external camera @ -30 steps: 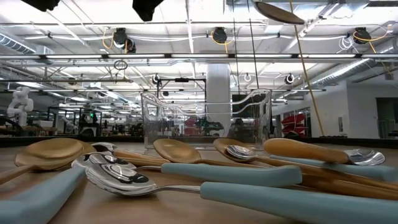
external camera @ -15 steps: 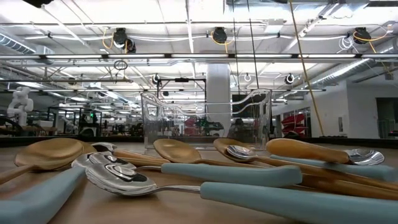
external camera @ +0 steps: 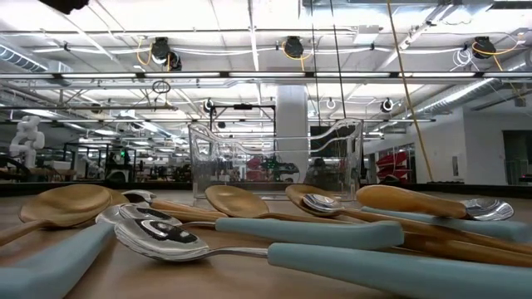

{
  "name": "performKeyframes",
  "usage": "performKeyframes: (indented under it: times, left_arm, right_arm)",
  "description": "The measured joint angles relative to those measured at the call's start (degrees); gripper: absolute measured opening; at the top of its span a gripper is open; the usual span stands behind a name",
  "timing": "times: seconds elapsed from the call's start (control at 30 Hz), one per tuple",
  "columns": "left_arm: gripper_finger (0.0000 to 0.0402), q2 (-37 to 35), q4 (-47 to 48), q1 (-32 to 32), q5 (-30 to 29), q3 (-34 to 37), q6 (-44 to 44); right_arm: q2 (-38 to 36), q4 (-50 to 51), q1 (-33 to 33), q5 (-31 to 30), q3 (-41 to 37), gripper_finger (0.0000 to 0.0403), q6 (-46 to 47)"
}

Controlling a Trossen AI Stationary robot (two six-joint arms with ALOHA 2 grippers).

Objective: Sort silverware by color (type)
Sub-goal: Put the yellow spoon into the bottom right transparent bin

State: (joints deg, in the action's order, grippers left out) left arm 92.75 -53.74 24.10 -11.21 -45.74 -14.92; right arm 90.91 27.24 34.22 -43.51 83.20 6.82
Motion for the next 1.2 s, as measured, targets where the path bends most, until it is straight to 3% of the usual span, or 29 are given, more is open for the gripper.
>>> performKeyframes:
  times: [0.2, 0.27, 0.47, 0.67, 0.97, 1.2]
  left_arm:
    - [0.0356, 9.7, 0.6, 0.5, 0.8, -9.2, -0.4]
    - [0.0356, 12.2, 4.0, 0.9, -1.5, -12.2, -1.0]
    - [0.0356, 13.0, 15.4, 1.9, -4.6, -18.9, -0.9]
    - [0.0356, 13.0, 16.6, 2.4, -4.9, -20.5, -0.3]
    - [0.0356, 12.3, 16.5, 2.2, -4.9, -20.4, -0.1]
    - [0.0356, 12.2, 11.8, 1.1, 0.4, -20.4, 2.4]
  right_arm:
    - [0.0, -2.1, 0.5, 0.7, 0.0, 0.0043, -0.2]
    - [0.0, -0.5, 0.9, 1.2, 0.0, 0.0043, 0.3]
    - [-0.2, 0.5, 4.2, -2.0, -0.1, 0.0043, 2.1]
    - [-0.3, 2.7, 7.0, -7.3, -0.1, 0.0043, 5.0]
    - [-0.5, 5.6, 10.2, -10.5, 0.0, 0.0043, 10.0]
    - [-0.5, 5.4, 10.9, -10.7, 0.0, 0.0043, 9.9]
